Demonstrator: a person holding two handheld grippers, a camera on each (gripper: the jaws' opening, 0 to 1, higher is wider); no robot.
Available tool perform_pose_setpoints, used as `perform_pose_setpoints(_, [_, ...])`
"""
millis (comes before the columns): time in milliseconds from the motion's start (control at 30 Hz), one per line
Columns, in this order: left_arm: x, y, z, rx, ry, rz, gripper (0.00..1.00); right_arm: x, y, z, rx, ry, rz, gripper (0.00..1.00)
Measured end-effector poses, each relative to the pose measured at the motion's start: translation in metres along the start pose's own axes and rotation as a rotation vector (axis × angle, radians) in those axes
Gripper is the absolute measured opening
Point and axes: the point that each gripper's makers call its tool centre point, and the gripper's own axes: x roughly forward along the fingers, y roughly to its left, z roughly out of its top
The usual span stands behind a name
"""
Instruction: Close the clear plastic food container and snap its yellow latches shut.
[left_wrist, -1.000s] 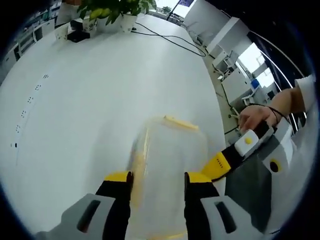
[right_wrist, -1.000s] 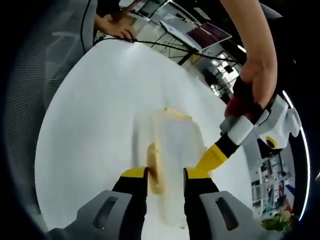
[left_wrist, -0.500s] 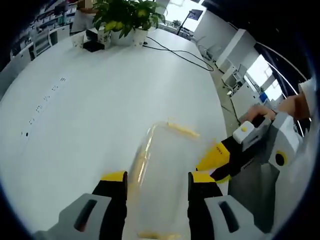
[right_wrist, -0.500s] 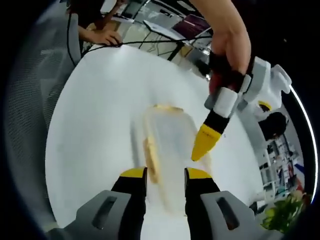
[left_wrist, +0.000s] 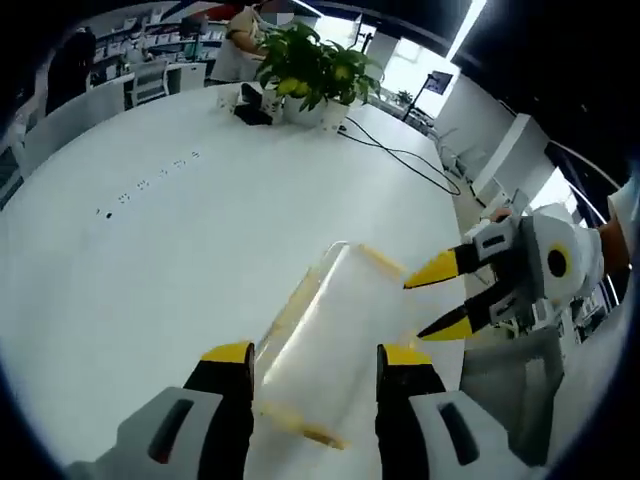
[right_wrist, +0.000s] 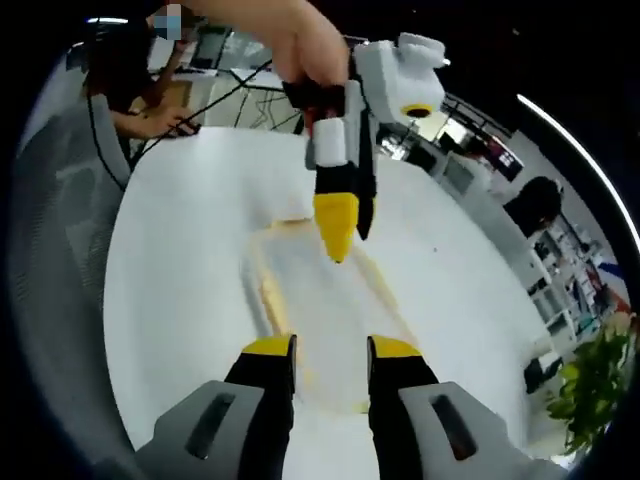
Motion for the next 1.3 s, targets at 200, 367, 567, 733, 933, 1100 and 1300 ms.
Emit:
perform_pose_setpoints(200, [-0.011,0.0,-0.005,-0.096,-0.101,0.059,0.43,-0.001,-0.014,-0.007,0.103,-0.003,-0.033,0.24])
perform_pose_setpoints(367, [-0.015,-0.003,-0.009,-0.138,-0.185,0.089,0.44,-0.002,-0.021,-0.011,0.237,-0.033,-0.041,0.27])
perform_pose_setpoints(567, [-0.022,-0.002,-0.016,-0.148,-0.312,0.145,0.49,-0.006,-0.031,-0.024,0.421,-0.085,-0.052,0.33])
perform_pose_setpoints(733, [-0.028,-0.007,-0.025,-0.154,-0.39,0.132,0.53,-0.01,-0.03,-0.033,0.443,-0.106,-0.052,0.38])
perform_pose_setpoints(933, [-0.03,-0.011,-0.039,-0.186,-0.473,0.144,0.6,-0.007,-0.02,-0.043,0.444,-0.082,-0.034,0.44])
perform_pose_setpoints(1100, [-0.027,-0.018,-0.05,-0.128,-0.473,0.171,0.6,-0.002,-0.012,-0.042,0.43,-0.073,-0.004,0.49])
perform_pose_setpoints(1300, [-0.016,-0.021,-0.065,-0.063,-0.437,0.202,0.59,0.004,-0.003,-0.047,0.408,-0.059,0.031,0.53])
